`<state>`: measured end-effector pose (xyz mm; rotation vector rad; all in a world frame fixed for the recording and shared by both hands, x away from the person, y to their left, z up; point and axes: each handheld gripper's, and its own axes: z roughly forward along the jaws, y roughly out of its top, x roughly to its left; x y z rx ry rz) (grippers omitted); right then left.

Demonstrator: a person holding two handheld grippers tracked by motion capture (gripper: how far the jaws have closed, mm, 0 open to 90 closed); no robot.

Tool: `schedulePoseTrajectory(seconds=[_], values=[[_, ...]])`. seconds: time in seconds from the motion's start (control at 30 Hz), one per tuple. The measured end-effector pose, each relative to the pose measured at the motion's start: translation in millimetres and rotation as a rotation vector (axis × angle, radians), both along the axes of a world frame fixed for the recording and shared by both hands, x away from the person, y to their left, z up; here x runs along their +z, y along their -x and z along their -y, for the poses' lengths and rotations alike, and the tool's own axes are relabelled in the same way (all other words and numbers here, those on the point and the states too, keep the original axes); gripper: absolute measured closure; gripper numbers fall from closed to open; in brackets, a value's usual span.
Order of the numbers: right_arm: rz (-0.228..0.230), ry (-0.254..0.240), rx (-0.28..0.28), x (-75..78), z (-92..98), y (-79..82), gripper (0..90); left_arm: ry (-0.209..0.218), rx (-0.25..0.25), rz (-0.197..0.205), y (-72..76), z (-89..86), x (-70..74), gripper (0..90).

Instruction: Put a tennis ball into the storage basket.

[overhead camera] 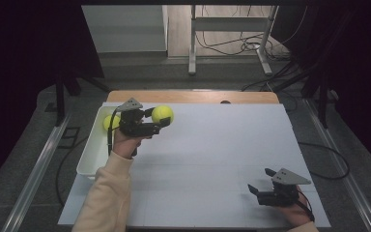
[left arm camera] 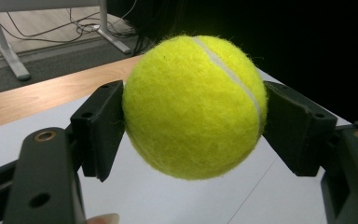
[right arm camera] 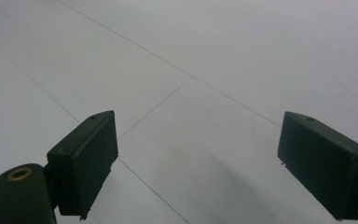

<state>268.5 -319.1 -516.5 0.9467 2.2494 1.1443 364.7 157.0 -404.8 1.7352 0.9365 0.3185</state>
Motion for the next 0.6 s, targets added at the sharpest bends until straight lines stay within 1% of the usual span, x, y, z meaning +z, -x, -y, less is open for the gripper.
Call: schedulePoseTrajectory(seconds=[0.3, 0.4, 0.5, 0.6], values=[[0.001, 0.001, 0.000, 0.0, 0.1, -0.1, 12.4, -0.001, 0.026, 0.005, 0.4, -7.4, 1.6, 26.1], [0.003, 0.001, -0.001, 0.0, 0.2, -0.2, 12.4, -0.017, 0.035, 0.008, 0.8, -7.7, 1.9, 26.1], [0.002, 0.001, -0.001, 0.0, 0.1, -0.1, 12.4, -0.016, 0.037, 0.012, 1.3, -9.2, 2.9, 26.1], [0.002, 0.000, -0.001, 0.1, 0.2, -0.1, 12.4, -0.013, 0.051, 0.015, 1.8, -13.4, 4.2, 26.1]])
